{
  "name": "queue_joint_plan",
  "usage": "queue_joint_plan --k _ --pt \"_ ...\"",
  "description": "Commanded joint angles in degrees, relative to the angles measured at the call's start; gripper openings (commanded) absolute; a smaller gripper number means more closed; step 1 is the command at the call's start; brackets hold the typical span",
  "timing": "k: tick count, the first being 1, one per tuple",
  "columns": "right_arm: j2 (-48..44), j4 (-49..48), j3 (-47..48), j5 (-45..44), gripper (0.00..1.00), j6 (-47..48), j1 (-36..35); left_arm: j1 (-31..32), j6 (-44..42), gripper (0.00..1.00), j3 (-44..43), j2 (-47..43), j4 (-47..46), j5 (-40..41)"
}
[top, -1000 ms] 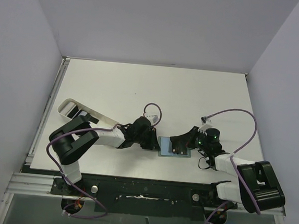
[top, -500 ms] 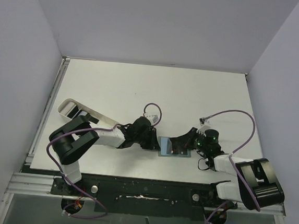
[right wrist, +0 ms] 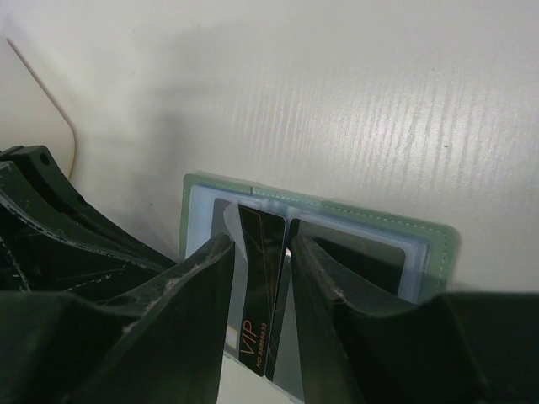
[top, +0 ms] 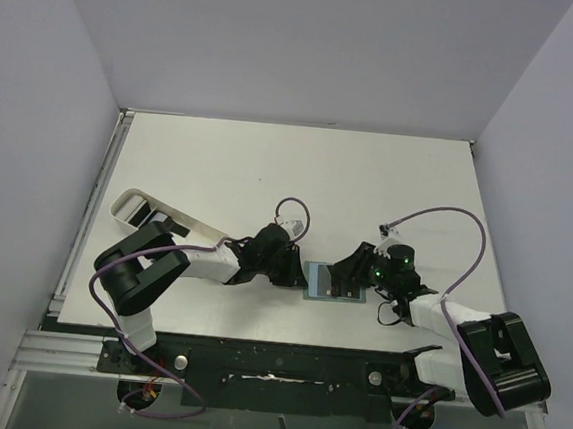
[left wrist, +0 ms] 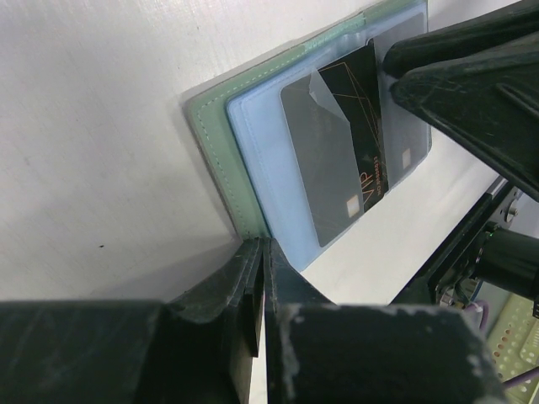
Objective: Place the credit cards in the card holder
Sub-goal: Insert the credit card into the card holder.
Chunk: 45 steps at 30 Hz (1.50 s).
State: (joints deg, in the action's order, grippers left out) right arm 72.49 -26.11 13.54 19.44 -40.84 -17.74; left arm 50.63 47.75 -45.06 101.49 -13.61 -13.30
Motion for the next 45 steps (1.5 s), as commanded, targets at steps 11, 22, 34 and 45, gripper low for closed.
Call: queue_joint_plan --k 11,22,34,45 --pt "-5.8 17.2 6.3 -11.6 0.43 -1.7 -7.8 0.9 0.8 0.03 0.5 0.8 -1.1 1.4" --pt "-1.5 13.6 7.1 -11.0 0.39 -4.1 -12.1 0.9 0.7 0.03 0.8 0.9 -1.2 1.6" --pt "-6.6 11.5 5.7 -9.4 0.34 -4.2 -12.1 0.9 0.5 0.03 0.2 1.1 -0.8 1.8" --pt "-6.5 21.6 9.2 -15.4 0.34 -3.8 -12.2 0.8 0.5 0.15 0.6 -2.3 -0.7 3.6"
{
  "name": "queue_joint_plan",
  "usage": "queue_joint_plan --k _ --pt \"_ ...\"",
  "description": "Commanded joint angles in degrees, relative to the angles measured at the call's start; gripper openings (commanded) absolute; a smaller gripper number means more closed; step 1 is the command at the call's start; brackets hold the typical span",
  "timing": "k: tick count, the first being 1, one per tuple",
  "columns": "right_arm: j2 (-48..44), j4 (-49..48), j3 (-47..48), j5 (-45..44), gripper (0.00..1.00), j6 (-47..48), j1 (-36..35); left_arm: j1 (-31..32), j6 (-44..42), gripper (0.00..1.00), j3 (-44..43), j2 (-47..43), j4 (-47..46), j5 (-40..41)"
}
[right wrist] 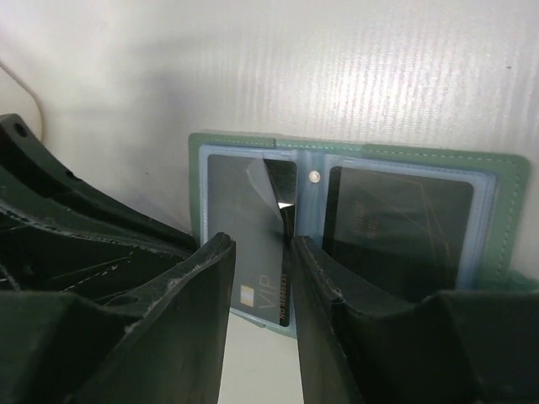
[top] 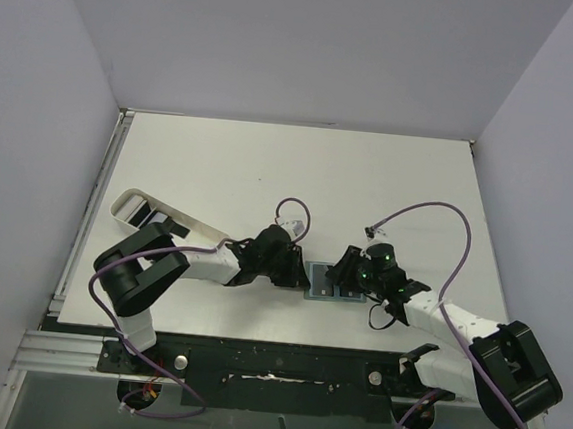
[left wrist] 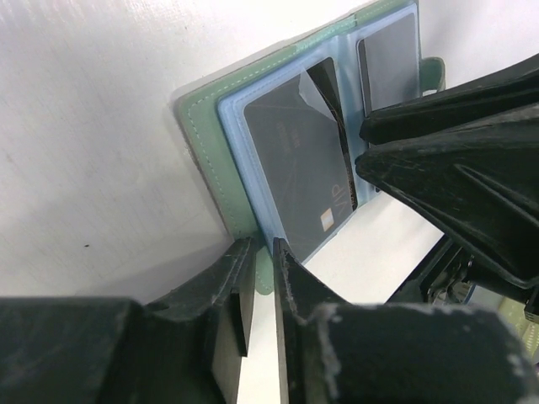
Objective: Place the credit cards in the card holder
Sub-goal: Insert the credit card into the card holder.
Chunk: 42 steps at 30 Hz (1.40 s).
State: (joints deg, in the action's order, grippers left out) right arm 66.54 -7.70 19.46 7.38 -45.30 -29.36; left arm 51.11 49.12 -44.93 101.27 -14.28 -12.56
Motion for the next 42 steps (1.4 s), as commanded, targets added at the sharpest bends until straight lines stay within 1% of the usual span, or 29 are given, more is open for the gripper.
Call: queue_joint_plan --k 1,4,7,9,12,17,22,24,31,42 --pt "-0.3 3.4 3.4 -3.5 0.34 0.8 -0.5 0.3 -0.8 0.16 0.7 -2.8 -0.3 3.1" --pt "0.3 2.5 3.0 -3.4 0.31 0.9 -0.6 0.1 -0.4 0.22 1.9 -5.2 -2.2 3.6" --pt "1.3 1.5 2.6 -3.1 0.25 0.8 -0.8 0.1 1.0 0.31 4.9 -7.6 -7.5 3.7" --pt "2.5 2.0 2.8 -3.6 0.22 0.7 -0.9 -0.1 2.6 0.35 6.8 -8.6 -11.0 3.6" --pt "3.9 1.0 2.4 -3.3 0.18 0.7 -1.0 -0.5 4.3 0.37 8.8 -8.6 -15.2 2.4" --pt "5.8 2.6 2.5 -4.5 0.1 0.3 -1.4 -0.9 7.2 0.38 10.1 -6.3 -22.5 -0.6" --pt "5.8 1.8 1.5 -4.3 0.07 -0.4 -1.4 -1.2 8.7 0.42 9.3 -3.1 -25.2 -2.0" --pt "5.7 1.6 1.2 -4.3 0.06 -0.6 -1.4 -1.3 9.6 0.43 9.4 -2.3 -27.0 -2.0" --pt "5.4 0.7 0.7 -4.1 0.06 -0.9 -1.5 -1.3 10.2 0.42 8.9 -0.4 -28.1 -1.5" --pt "5.9 -0.8 -0.2 -3.5 0.06 -1.4 -1.5 -1.4 11.3 0.37 8.5 2.5 -31.0 -2.8"
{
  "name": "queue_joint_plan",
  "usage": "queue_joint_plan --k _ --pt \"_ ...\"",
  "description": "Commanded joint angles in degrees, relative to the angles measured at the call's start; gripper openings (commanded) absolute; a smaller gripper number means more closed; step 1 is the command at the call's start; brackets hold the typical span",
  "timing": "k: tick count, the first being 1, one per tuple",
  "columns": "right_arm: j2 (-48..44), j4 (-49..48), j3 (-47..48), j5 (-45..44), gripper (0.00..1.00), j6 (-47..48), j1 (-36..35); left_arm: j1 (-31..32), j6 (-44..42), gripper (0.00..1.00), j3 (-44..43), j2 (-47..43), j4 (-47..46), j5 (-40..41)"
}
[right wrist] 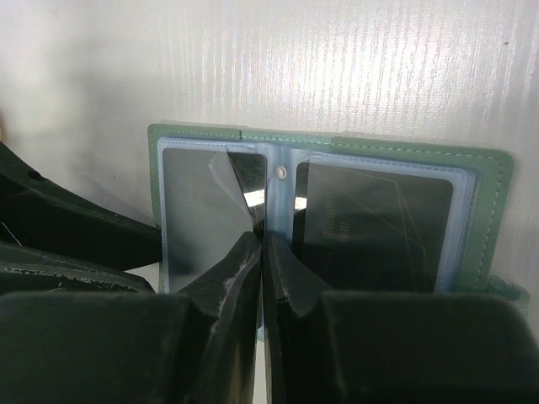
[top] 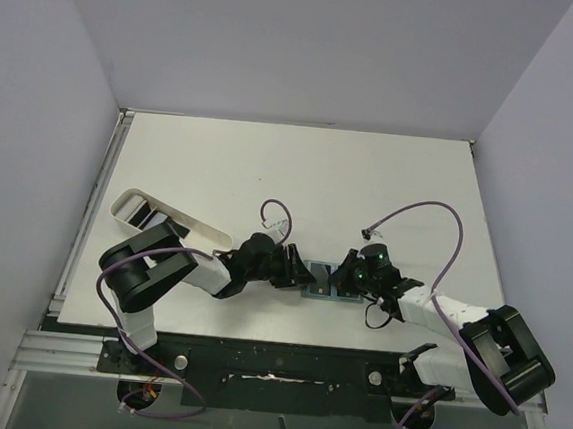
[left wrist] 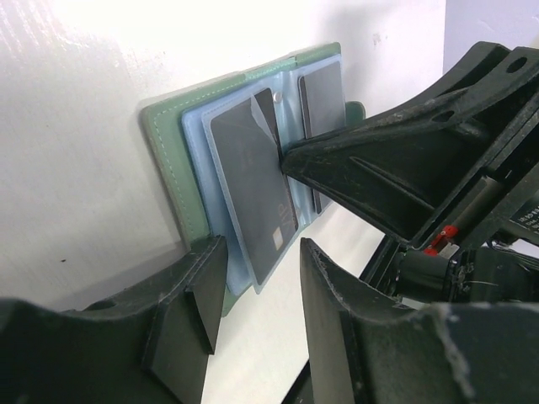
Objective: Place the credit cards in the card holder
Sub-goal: Insert the credit card into the card holder, then turn over the card slot in the card holder.
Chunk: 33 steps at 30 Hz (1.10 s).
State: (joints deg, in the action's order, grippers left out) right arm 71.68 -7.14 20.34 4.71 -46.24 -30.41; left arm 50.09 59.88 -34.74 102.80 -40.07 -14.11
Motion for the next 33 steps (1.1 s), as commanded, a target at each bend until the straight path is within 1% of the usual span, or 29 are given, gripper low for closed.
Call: queue_joint_plan --k 1,10,13,18,21,24,30,33 --pt "0.8 -1.6 -1.2 -0.8 0.06 -0.5 -0.4 -0.4 0.5 0.36 -1.9 1.0 -5.5 -1.4" --pt "1.5 -2.3 -1.4 -0.8 0.07 -1.0 -1.1 -0.4 0.5 0.32 -2.7 0.9 -6.1 -3.0" --pt "1.4 -2.4 -1.4 -0.9 0.07 -1.0 -1.2 -0.3 0.5 0.32 -4.3 0.5 -5.9 -3.2" --pt "0.9 -2.0 -1.3 -1.1 0.07 -1.0 -1.5 -0.2 -0.3 0.27 -5.2 0.0 -4.2 -3.3" --pt "-0.2 -1.3 -1.1 -1.3 0.07 -1.1 -1.6 -0.2 -1.4 0.19 -5.9 -0.5 -1.0 -2.6" --pt "-2.1 0.8 -0.4 -1.8 0.1 -1.1 -1.8 -0.2 -2.3 0.1 -6.0 -1.5 1.8 -1.5" --pt "-9.0 7.6 1.9 -3.8 0.17 0.1 -1.8 -0.2 -7.1 0.01 -8.6 -5.3 14.8 2.7" --pt "-12.4 12.0 3.2 -5.0 0.18 0.5 -1.8 -0.3 -9.0 0.0 -9.7 -6.9 20.0 4.1"
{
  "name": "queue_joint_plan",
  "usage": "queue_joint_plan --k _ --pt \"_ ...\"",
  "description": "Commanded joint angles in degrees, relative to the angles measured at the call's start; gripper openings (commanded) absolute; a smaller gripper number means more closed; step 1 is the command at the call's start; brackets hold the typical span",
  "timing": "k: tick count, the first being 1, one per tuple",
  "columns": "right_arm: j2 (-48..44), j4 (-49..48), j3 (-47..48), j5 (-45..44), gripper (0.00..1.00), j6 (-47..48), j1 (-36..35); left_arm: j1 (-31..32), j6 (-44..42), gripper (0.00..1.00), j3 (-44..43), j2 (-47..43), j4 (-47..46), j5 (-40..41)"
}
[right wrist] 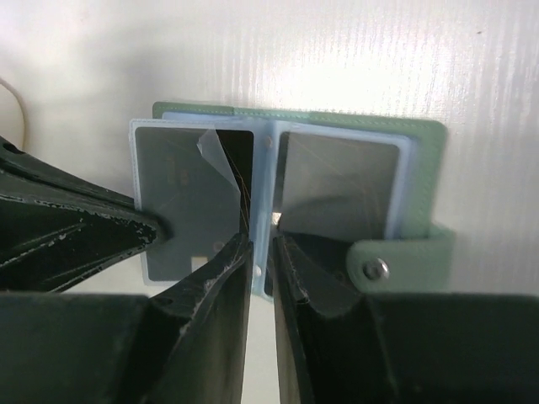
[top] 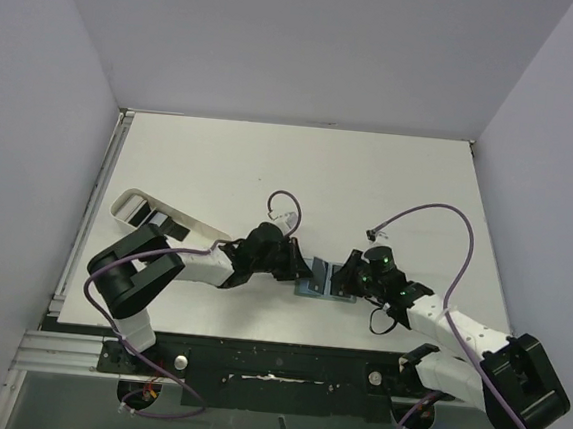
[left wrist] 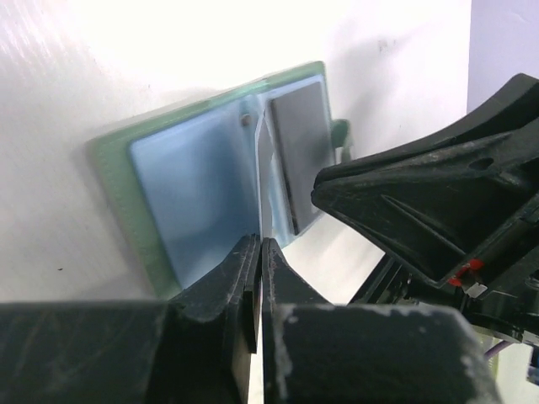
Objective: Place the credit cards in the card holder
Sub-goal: Turn over the card slot in the card holder.
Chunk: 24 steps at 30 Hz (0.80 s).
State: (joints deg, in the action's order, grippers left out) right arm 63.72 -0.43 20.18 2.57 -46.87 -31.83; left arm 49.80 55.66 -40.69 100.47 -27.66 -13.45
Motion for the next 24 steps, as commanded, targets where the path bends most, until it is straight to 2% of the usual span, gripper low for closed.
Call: queue_joint_plan --k 1,7,11,17,24 --pt "-5.9 6.1 3.3 -3.1 0.18 1.2 -0.3 0.0 -5.4 0.0 -4.2 -5.1 9.3 3.8" --pt "-9.3 8.6 1.9 -5.8 0.19 1.7 -0.3 0.0 -8.6 0.0 -7.3 -7.0 18.2 6.5" --pt "-9.1 8.5 1.5 -6.6 0.19 2.0 -0.3 0.1 -8.7 0.12 -9.1 -6.4 19.7 5.8" --pt "-11.8 10.4 2.0 -7.4 0.19 2.1 -0.3 0.3 -4.9 0.24 -10.5 -3.1 11.5 -1.1" --pt "-17.4 15.0 3.0 -10.0 0.2 1.7 -0.3 1.4 -1.7 0.26 -12.2 0.8 2.8 -5.5"
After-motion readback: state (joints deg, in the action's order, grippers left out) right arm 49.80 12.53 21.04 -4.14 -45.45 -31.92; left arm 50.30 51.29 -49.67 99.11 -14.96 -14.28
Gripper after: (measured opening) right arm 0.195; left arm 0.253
